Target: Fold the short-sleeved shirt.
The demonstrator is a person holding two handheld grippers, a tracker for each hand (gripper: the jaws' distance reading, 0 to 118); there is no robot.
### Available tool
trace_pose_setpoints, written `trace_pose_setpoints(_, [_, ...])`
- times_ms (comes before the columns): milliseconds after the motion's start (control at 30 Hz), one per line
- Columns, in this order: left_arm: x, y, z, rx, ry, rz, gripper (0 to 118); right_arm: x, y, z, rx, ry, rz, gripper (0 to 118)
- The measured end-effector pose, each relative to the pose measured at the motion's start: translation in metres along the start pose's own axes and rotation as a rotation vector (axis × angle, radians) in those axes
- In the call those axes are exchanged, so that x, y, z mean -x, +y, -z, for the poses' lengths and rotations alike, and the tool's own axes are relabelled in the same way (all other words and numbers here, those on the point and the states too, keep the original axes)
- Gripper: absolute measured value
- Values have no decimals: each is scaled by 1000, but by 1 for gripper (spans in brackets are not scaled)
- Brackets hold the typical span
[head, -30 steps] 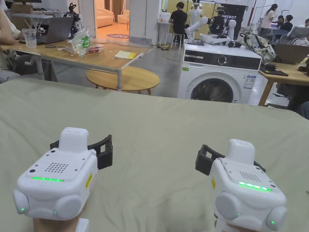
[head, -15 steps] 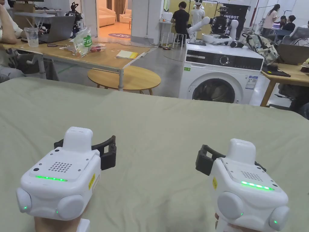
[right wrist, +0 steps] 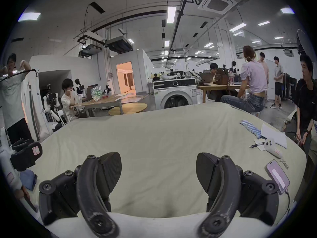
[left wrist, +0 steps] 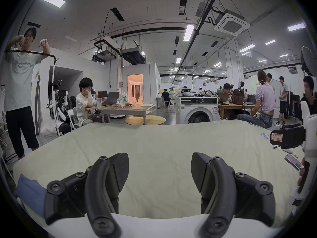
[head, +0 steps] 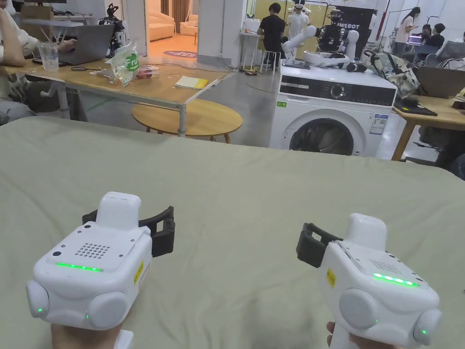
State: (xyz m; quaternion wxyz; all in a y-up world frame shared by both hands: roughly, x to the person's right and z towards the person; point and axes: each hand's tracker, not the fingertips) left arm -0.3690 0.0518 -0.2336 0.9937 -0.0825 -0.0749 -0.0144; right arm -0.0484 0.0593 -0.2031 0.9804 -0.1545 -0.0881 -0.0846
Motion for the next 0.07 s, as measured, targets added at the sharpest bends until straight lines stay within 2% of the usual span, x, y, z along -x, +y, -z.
trace_pose_setpoints(67, [0, 0, 0, -1, 1, -4, 75, -1, -1, 0, -2, 25, 4, 91])
